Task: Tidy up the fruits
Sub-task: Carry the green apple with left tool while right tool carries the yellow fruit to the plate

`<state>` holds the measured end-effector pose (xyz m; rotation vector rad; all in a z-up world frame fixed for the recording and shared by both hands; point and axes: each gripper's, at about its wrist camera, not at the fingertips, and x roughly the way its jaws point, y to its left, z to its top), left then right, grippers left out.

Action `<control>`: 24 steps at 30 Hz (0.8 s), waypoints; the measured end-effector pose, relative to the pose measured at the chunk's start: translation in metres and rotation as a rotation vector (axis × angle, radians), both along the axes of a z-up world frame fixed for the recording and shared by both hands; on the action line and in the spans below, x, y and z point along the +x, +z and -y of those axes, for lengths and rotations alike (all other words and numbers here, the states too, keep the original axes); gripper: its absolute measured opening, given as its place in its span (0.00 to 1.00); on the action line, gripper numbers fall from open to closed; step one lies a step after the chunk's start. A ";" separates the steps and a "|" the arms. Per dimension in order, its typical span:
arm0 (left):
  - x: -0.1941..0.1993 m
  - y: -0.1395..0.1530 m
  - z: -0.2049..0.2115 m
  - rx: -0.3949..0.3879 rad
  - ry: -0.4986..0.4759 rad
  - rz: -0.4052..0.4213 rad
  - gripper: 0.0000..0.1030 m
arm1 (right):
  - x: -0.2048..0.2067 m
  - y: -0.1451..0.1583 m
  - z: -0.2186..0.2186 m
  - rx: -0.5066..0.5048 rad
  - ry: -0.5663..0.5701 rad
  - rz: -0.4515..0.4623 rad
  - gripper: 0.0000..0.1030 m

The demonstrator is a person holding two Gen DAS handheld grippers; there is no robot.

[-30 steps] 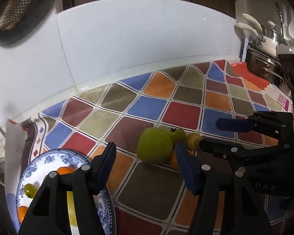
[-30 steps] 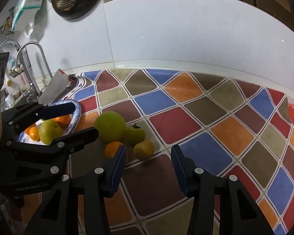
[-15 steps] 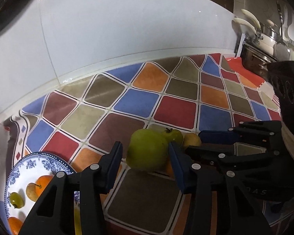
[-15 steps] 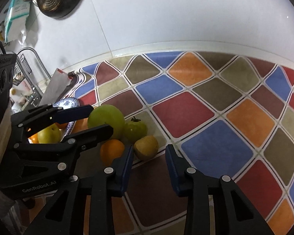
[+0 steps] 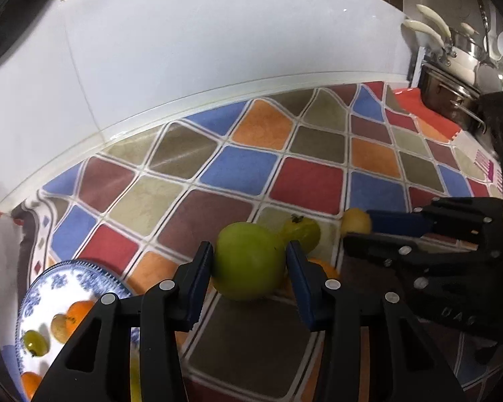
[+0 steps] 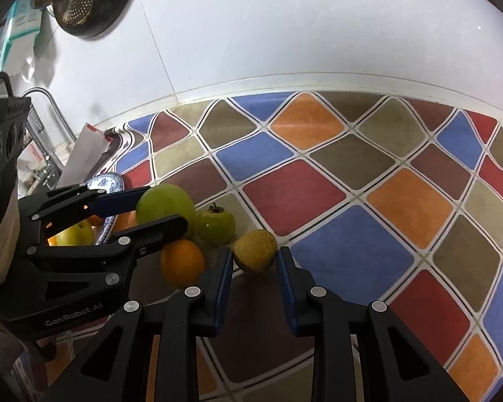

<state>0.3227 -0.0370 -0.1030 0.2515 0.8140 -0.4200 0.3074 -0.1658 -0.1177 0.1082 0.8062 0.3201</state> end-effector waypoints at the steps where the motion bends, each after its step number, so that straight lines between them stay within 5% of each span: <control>1: -0.002 0.000 -0.002 0.003 0.006 -0.001 0.43 | -0.001 0.001 -0.001 -0.001 -0.003 0.000 0.27; 9: -0.025 0.010 -0.020 -0.006 0.077 0.033 0.41 | -0.018 0.010 -0.014 -0.014 0.022 0.029 0.27; 11: -0.032 0.014 -0.023 -0.017 0.088 0.044 0.37 | -0.022 0.014 -0.015 -0.016 0.024 0.040 0.27; 12: -0.036 0.017 -0.025 -0.019 0.096 0.063 0.22 | -0.024 0.016 -0.015 -0.014 0.025 0.044 0.27; 18: -0.053 0.035 -0.030 -0.023 0.112 0.140 0.20 | -0.040 0.028 -0.020 -0.011 0.041 0.069 0.27; 20: -0.055 0.034 -0.034 -0.033 0.121 0.142 0.30 | -0.044 0.029 -0.023 -0.006 0.048 0.070 0.27; 22: -0.058 0.033 -0.037 -0.032 0.131 0.140 0.57 | -0.047 0.030 -0.026 -0.011 0.049 0.072 0.27; 24: -0.064 0.032 -0.041 -0.042 0.130 0.132 0.57 | -0.050 0.030 -0.029 -0.015 0.051 0.073 0.27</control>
